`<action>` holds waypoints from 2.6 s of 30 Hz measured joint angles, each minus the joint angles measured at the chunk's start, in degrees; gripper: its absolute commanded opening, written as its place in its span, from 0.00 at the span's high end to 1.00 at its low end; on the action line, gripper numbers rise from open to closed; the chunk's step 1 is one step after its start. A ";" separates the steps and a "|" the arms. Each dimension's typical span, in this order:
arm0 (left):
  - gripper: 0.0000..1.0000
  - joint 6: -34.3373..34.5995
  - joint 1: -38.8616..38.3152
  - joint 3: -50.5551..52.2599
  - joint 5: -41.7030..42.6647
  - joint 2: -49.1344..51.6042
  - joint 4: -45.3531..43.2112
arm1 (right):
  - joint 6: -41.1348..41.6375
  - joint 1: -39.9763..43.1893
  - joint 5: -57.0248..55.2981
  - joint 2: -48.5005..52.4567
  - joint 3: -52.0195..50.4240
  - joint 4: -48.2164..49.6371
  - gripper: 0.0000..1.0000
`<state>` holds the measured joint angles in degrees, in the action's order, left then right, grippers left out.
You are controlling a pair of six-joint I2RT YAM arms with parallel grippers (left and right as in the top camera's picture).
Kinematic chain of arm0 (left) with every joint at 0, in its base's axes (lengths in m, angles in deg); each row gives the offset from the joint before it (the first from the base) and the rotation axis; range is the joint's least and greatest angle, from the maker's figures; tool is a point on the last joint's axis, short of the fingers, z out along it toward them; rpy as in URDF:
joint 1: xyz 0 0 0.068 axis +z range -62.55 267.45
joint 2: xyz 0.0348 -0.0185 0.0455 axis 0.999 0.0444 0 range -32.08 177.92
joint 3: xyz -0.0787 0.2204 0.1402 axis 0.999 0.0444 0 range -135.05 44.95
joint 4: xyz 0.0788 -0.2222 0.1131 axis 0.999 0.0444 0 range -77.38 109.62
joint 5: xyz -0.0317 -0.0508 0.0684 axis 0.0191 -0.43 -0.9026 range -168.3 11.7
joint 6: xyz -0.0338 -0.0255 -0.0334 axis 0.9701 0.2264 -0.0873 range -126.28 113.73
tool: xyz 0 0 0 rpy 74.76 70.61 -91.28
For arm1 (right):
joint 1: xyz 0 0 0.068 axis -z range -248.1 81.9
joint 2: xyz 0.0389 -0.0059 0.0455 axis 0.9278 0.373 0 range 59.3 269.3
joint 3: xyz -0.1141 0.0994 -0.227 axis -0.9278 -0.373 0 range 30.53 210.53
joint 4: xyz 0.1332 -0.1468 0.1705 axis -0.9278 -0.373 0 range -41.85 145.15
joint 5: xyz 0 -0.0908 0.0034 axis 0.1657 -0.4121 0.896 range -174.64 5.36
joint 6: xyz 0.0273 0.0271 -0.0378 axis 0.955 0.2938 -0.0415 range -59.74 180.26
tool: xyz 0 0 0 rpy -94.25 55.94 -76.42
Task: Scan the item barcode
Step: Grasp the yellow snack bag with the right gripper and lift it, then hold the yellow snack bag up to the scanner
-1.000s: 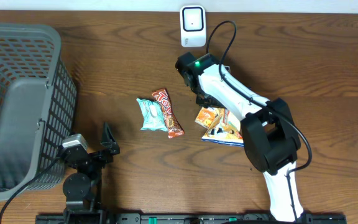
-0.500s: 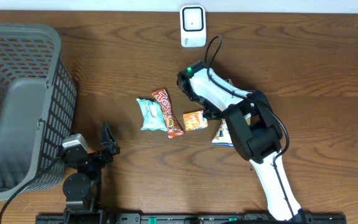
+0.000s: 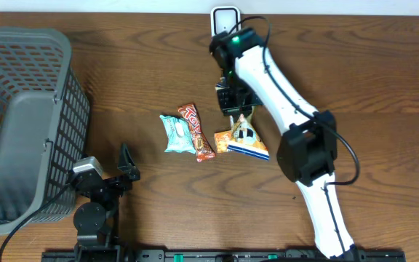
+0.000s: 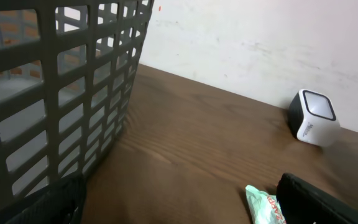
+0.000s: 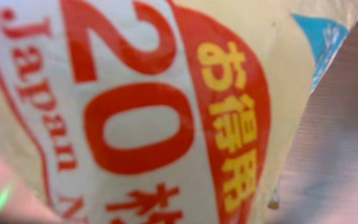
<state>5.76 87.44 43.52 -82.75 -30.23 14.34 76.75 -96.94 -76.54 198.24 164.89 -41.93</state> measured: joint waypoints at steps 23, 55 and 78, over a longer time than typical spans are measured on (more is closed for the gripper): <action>0.02 0.02 0.00 0.00 0.00 0.00 0.00 | -34.29 -2.32 65.79 -2.71 0.70 -0.17 0.99; 0.02 0.00 0.00 0.00 0.00 0.00 -0.02 | -67.17 3.74 68.17 -37.42 -55.01 -0.44 0.99; 0.02 0.02 0.00 0.00 0.00 0.00 -0.02 | -72.72 10.38 66.16 -41.38 -57.90 5.92 0.99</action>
<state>5.78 87.44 43.52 -82.75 -30.23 14.32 4.03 -86.56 -10.38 156.86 106.99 -36.01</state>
